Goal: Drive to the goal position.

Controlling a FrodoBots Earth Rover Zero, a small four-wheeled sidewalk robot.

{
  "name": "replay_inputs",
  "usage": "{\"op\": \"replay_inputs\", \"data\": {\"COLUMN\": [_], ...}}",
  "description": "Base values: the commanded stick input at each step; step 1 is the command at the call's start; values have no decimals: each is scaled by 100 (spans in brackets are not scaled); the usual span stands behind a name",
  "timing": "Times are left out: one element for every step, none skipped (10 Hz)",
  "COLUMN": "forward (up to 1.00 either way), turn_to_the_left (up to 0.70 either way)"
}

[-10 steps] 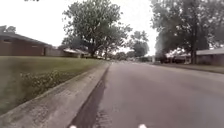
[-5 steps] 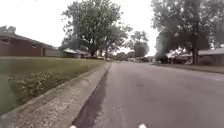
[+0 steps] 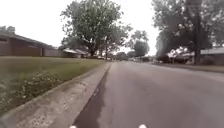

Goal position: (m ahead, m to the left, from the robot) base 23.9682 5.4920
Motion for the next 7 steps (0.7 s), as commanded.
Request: {"op": "replay_inputs", "data": {"forward": [70,70,70,70,70,70,70], "turn_to_the_left": [-32,-10,0,0,0,0,0]}}
